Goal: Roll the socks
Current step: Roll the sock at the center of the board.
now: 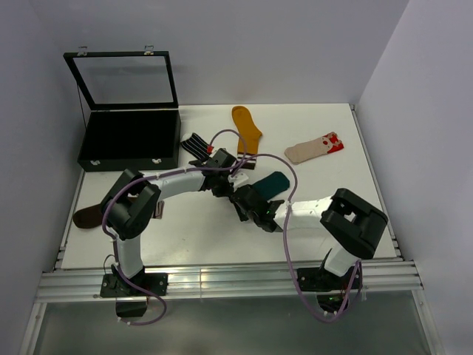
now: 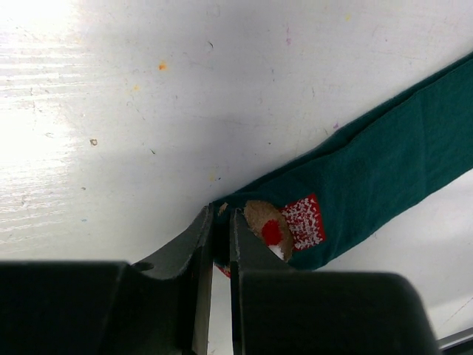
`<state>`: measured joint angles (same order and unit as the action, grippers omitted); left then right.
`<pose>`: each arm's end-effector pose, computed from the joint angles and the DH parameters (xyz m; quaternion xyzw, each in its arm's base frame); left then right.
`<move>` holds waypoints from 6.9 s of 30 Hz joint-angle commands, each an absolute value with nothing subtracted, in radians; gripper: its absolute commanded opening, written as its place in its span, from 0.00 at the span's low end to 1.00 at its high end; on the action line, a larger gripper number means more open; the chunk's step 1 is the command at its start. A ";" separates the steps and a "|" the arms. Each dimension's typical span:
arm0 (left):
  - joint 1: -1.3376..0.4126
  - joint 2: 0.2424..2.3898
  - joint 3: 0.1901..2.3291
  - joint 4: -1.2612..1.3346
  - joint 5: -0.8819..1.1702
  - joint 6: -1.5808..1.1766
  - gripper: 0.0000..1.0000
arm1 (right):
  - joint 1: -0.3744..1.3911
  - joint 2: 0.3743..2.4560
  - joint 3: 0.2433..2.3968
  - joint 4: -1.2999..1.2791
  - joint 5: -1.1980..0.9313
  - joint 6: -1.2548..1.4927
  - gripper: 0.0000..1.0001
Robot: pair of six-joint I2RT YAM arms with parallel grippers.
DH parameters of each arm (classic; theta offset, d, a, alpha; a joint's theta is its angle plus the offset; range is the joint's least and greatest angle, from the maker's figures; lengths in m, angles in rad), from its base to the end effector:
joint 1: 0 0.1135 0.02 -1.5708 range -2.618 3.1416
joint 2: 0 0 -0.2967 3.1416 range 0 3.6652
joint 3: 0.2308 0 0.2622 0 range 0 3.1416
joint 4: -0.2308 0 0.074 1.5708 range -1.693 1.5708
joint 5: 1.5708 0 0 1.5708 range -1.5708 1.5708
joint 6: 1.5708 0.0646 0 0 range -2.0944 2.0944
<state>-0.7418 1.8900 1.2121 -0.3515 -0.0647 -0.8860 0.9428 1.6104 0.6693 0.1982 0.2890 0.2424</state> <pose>0.3131 -0.2813 0.1632 -0.0780 0.9600 -0.1729 0.2062 0.2092 0.2567 0.1471 -0.2564 0.8709 0.1130 0.4038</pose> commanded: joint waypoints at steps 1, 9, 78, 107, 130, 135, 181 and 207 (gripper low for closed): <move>-0.739 1.864 1.210 -0.367 -0.098 -0.903 0.01 | 0.951 1.603 0.672 0.167 0.307 0.293 0.04; -0.715 1.760 1.123 -0.290 -0.138 -1.003 0.45 | 0.838 1.554 0.580 0.216 0.021 0.408 0.00; -0.807 1.931 1.204 -0.227 -0.048 -1.000 0.17 | 0.301 1.388 0.593 0.028 -0.190 0.529 0.37; -0.746 1.920 1.302 -0.342 -0.172 -0.706 0.18 | 0.459 1.536 0.750 0.008 -0.035 0.508 0.40; -0.764 1.936 1.301 -0.315 -0.100 -0.669 0.20 | 0.794 1.512 0.667 0.282 0.135 0.301 0.53; -0.765 1.942 1.289 -0.304 -0.091 -0.678 0.21 | 0.818 1.548 0.667 0.307 0.172 0.288 0.53; -0.732 1.845 1.072 -0.011 -0.041 -0.997 0.73 | 0.420 1.767 0.454 0.446 -0.310 0.765 0.00; -0.733 1.948 1.126 0.006 -0.107 -1.003 0.00 | 0.440 1.691 0.476 0.427 -0.290 0.693 0.05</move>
